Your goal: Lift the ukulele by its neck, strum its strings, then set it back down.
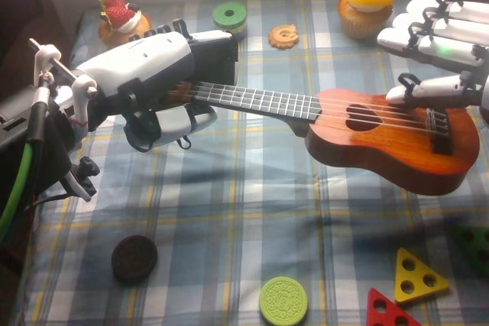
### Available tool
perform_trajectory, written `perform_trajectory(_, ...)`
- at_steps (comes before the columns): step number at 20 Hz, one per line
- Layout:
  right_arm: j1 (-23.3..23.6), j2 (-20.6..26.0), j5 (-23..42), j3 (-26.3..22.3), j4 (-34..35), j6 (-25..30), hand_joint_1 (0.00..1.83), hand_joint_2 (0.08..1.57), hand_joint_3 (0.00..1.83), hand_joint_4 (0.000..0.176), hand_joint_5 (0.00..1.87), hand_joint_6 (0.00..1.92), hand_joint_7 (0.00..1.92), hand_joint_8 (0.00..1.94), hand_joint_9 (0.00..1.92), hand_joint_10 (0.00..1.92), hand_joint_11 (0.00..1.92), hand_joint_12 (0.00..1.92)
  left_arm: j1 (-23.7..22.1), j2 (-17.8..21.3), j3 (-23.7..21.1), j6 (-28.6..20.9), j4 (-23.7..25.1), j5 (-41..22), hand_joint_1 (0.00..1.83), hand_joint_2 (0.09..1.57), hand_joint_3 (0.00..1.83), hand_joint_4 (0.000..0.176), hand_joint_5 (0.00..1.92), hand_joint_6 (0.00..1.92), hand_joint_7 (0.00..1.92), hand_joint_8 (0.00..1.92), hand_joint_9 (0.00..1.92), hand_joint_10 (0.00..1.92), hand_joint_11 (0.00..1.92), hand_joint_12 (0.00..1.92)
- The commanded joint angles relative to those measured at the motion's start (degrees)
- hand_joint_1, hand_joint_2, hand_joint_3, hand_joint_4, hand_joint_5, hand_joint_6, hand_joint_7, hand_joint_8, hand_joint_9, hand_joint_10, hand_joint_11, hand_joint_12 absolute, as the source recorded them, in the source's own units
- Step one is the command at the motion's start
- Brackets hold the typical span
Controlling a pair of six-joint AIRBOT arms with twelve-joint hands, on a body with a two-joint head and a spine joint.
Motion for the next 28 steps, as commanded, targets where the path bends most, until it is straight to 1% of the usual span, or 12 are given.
perform_trajectory(1, 1.0, 0.1, 6.0, -0.1, -0.7, 1.1, 1.51, 0.79, 0.95, 0.055, 0.62, 0.01, 0.03, 0.00, 0.00, 0.00, 0.00, 0.00, -0.8, 0.0, 0.0, -1.0, -0.1, -7.6, 1.25, 1.41, 0.00, 0.000, 0.27, 1.92, 0.46, 1.86, 0.54, 1.92, 0.52, 1.92)
perform_trajectory(5, 1.2, 1.2, 8.5, -0.1, -4.7, 7.3, 1.59, 0.79, 0.91, 0.000, 0.71, 0.02, 0.07, 0.00, 0.00, 0.00, 0.00, 0.00, -0.6, 0.0, 0.4, -1.1, -0.6, -7.4, 1.24, 1.41, 0.00, 0.000, 0.23, 1.92, 0.45, 1.88, 0.50, 1.92, 0.47, 1.92)
perform_trajectory(8, 1.2, 2.7, 12.0, -0.6, -5.2, 8.9, 1.52, 0.92, 0.81, 0.035, 0.77, 0.01, 0.14, 0.00, 0.00, 0.00, 0.00, 0.00, -0.4, 0.0, 0.6, -1.1, -1.0, -7.3, 1.39, 1.39, 0.00, 0.000, 0.20, 1.92, 0.41, 1.88, 0.44, 1.92, 0.41, 1.92)
perform_trajectory(13, 1.2, 5.0, 17.8, -1.1, -4.2, 8.9, 1.31, 1.14, 0.45, 0.000, 0.77, 0.01, 0.17, 0.00, 0.00, 0.00, 0.00, 0.00, -0.2, -0.2, 1.0, -1.1, -1.8, -6.9, 1.27, 1.41, 0.03, 0.000, 0.22, 1.92, 0.42, 1.91, 0.46, 1.92, 0.44, 1.92)
perform_trajectory(18, 1.2, 4.9, 16.7, -0.9, -2.2, 7.0, 1.45, 0.95, 0.86, 0.025, 0.73, 0.01, 0.09, 0.00, 0.00, 0.00, 0.00, 0.10, -0.2, -0.4, 1.1, -1.1, -1.9, -6.8, 1.22, 1.42, 0.03, 0.005, 0.21, 1.92, 0.42, 1.92, 0.44, 1.92, 0.41, 1.92)
perform_trajectory(19, 1.2, 4.4, 15.8, -0.6, -2.1, 6.9, 1.36, 1.00, 0.77, 0.001, 0.54, 0.00, 0.14, 0.01, 0.01, 0.00, 0.00, 0.02, -0.2, -0.4, 1.1, -1.1, -1.8, -6.8, 1.22, 1.42, 0.03, 0.002, 0.22, 1.92, 0.42, 1.92, 0.45, 1.92, 0.42, 1.92)
perform_trajectory(20, 1.2, 3.6, 14.6, 0.0, -1.8, 6.9, 1.43, 0.96, 0.79, 0.026, 0.39, 0.04, 0.03, 0.04, 0.05, 0.02, 0.00, 0.84, -0.2, -0.4, 1.0, -1.1, -1.8, -6.9, 1.23, 1.42, 0.02, 0.004, 0.23, 1.92, 0.42, 1.92, 0.47, 1.92, 0.44, 1.92)
perform_trajectory(21, 1.3, 3.1, 13.5, 0.4, -1.7, 6.9, 1.46, 0.94, 0.78, 0.001, 0.45, 0.06, 0.03, 0.02, 0.01, 0.00, 0.00, 1.04, -0.2, -0.4, 1.0, -1.1, -1.7, -6.9, 1.23, 1.42, 0.02, 0.009, 0.21, 1.92, 0.42, 1.92, 0.47, 1.92, 0.44, 1.92)
perform_trajectory(23, 1.8, 2.0, 11.3, 1.3, -1.4, 6.9, 1.42, 0.92, 0.86, 0.017, 0.46, 0.01, 0.05, 0.00, 0.00, 0.00, 0.00, 0.13, -0.3, -0.4, 0.8, -1.1, -1.4, -7.2, 1.23, 1.42, 0.02, 0.002, 0.23, 1.92, 0.42, 1.92, 0.46, 1.92, 0.42, 1.92)
perform_trajectory(24, 2.1, 1.5, 10.2, 1.6, -1.4, 6.9, 1.46, 0.92, 0.87, 0.000, 0.53, 0.02, 0.10, 0.02, 0.05, 0.00, 0.00, 0.51, -0.3, -0.3, 0.6, -1.1, -1.3, -7.3, 1.24, 1.42, 0.01, 0.006, 0.26, 1.92, 0.44, 1.90, 0.49, 1.92, 0.44, 1.92)
perform_trajectory(25, 2.1, 1.3, 9.7, 1.7, -1.4, 6.9, 1.33, 1.01, 0.78, 0.000, 0.45, 0.03, 0.13, 0.01, 0.01, 0.00, 0.00, 0.10, -0.3, -0.3, 0.6, -1.1, -1.2, -7.4, 1.23, 1.42, 0.01, 0.008, 0.24, 1.92, 0.43, 1.91, 0.48, 1.92, 0.45, 1.92)
perform_trajectory(28, 2.1, 0.6, 8.2, 2.0, -1.5, 6.9, 1.41, 0.99, 0.81, 0.000, 0.68, 0.01, 0.09, 0.00, 0.00, 0.00, 0.00, 0.00, -0.4, -0.3, 0.5, -1.1, -1.1, -7.5, 1.39, 1.39, 0.01, 0.000, 0.24, 1.92, 0.41, 1.87, 0.45, 1.92, 0.44, 1.92)
